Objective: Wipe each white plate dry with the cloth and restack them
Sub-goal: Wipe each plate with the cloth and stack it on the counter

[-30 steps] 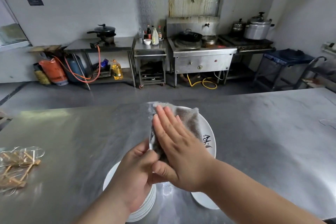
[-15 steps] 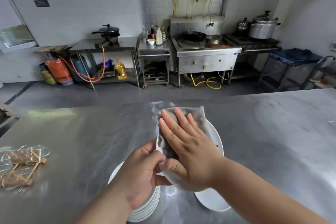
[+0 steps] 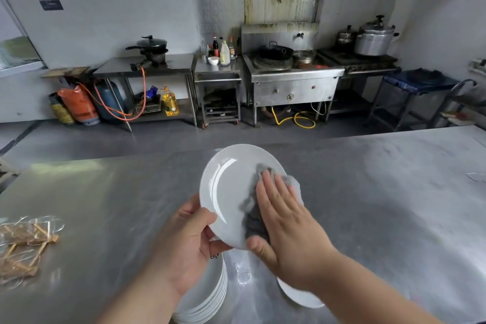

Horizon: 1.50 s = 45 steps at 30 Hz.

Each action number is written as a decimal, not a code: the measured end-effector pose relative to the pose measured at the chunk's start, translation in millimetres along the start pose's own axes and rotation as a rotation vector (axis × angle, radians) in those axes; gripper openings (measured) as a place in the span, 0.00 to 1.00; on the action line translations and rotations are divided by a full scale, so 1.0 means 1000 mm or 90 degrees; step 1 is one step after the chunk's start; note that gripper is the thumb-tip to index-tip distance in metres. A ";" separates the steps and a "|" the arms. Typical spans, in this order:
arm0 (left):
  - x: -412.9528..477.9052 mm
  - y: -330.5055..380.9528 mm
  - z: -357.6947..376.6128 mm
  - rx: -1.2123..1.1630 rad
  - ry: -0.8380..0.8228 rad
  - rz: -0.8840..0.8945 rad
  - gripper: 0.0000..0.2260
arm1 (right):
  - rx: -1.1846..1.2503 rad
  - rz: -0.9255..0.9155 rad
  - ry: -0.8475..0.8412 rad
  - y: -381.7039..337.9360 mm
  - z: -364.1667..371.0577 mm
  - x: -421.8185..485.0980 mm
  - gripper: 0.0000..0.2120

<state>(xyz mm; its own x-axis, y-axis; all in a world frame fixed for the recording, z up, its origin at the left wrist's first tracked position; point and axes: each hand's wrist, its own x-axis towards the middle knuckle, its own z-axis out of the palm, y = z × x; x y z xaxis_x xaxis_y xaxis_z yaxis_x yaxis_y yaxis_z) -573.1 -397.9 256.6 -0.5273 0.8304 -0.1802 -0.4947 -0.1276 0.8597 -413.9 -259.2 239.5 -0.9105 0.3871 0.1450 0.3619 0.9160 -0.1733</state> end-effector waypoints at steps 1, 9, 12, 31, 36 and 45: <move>0.001 0.002 0.000 0.007 -0.009 -0.001 0.19 | -0.022 0.004 0.016 0.007 -0.009 0.007 0.53; 0.013 0.005 0.003 -0.081 0.022 0.050 0.19 | 0.051 -0.029 0.027 -0.016 0.004 -0.008 0.50; 0.012 -0.004 0.000 -0.099 0.042 0.016 0.22 | 0.092 -0.011 0.019 -0.012 0.013 -0.017 0.50; -0.009 0.012 -0.005 0.367 0.093 -0.125 0.10 | 0.290 0.368 -0.085 0.038 -0.045 0.007 0.21; -0.006 0.019 -0.014 0.660 0.053 -0.130 0.45 | 0.277 0.328 0.005 0.037 -0.046 0.001 0.13; -0.002 0.025 0.004 -0.170 -0.016 0.018 0.22 | 0.886 0.172 0.184 0.022 -0.033 -0.010 0.23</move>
<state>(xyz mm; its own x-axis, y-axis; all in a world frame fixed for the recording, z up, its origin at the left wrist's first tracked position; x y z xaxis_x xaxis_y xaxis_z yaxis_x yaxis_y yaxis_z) -581.6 -400.2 280.7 -0.5284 0.8369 -0.1429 -0.6463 -0.2874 0.7069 -389.9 -239.8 266.9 -0.7143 0.6906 0.1139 -0.1251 0.0342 -0.9916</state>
